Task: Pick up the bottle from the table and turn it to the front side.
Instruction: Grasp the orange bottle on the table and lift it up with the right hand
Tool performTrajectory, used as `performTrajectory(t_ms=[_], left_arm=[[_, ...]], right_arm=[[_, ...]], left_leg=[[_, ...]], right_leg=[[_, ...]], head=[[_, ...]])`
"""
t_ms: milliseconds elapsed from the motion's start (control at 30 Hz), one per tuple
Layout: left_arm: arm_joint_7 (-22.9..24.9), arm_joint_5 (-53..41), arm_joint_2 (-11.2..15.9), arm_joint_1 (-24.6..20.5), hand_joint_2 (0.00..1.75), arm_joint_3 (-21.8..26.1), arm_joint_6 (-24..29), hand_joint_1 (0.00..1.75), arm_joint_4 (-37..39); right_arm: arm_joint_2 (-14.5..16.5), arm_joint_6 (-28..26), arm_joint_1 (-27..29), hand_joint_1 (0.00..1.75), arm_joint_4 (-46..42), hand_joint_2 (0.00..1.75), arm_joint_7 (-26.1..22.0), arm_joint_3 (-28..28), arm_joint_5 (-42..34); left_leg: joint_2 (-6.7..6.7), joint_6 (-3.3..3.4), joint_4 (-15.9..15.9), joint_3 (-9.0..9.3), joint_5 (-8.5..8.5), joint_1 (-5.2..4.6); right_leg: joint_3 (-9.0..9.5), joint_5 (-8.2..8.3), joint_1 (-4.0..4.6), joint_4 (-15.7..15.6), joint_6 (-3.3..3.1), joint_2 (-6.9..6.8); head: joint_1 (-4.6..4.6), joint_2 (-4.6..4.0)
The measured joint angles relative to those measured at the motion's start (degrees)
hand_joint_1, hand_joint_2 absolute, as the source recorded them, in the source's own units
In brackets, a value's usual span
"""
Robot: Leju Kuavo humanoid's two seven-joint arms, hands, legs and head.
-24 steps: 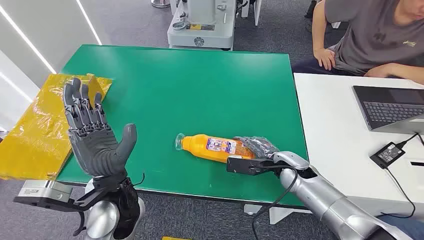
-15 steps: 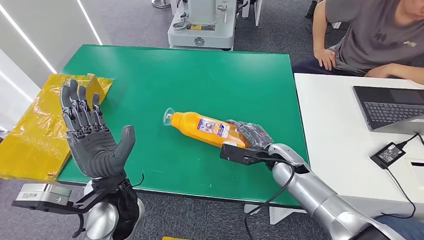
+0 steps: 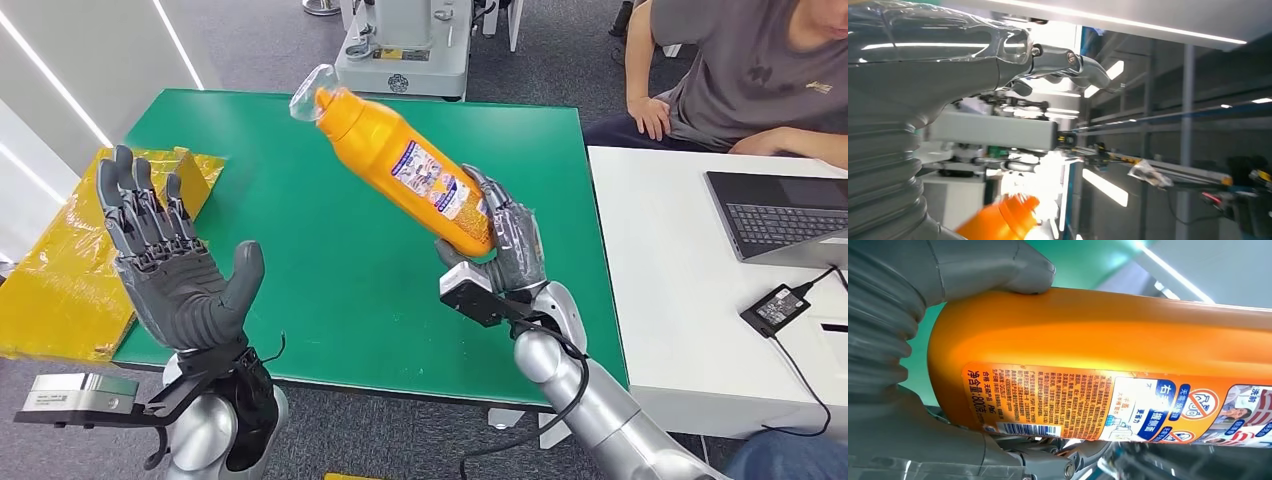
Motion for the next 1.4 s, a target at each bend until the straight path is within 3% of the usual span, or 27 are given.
performTrajectory(t_ms=[267,433,700,1100,1400], left_arm=[[2.1,-1.5,-0.1,-4.4,1.75,-1.6,-3.6,0.00,0.5],[3.5,4.2,-0.3,-7.1,1.75,-3.0,-14.3,0.00,1.6],[8.7,7.6,-0.3,-10.7,1.75,-5.8,-25.8,0.00,3.2],[10.0,6.3,-0.8,-15.1,1.75,-8.2,-29.3,0.00,9.7],[9.5,6.1,-1.2,-15.5,1.75,-8.3,-28.5,0.00,11.9]], right_arm=[[1.2,-3.2,5.0,1.75,-7.3,1.75,-4.9,-3.7,-3.1],[1.3,-1.8,6.4,1.75,-9.4,1.75,-5.1,-4.0,-2.8],[1.3,1.1,7.5,1.75,-10.4,1.75,-5.6,-3.8,-0.8],[1.3,3.2,7.7,1.75,-10.0,1.75,-6.0,-3.9,0.8],[1.5,0.1,8.3,1.75,-10.5,1.75,-6.2,-4.0,1.2]], left_leg=[[0.01,0.00,0.0,0.01,0.00,-0.01],[0.01,0.00,0.0,0.01,0.00,0.00],[0.01,0.00,0.0,0.01,0.00,-0.01],[0.02,0.00,0.0,0.01,0.00,-0.01],[0.02,0.00,0.0,0.01,0.00,-0.01]], right_leg=[[0.01,0.01,-0.01,0.0,0.00,0.01],[0.00,0.01,0.00,0.0,0.00,0.01],[0.00,0.01,-0.01,0.0,0.00,0.01],[0.01,0.02,-0.01,0.0,0.00,0.02],[0.00,0.02,-0.01,0.0,0.00,0.03]], head=[[0.01,0.00],[0.01,0.00],[0.00,0.00],[0.01,0.00],[0.01,0.00]])
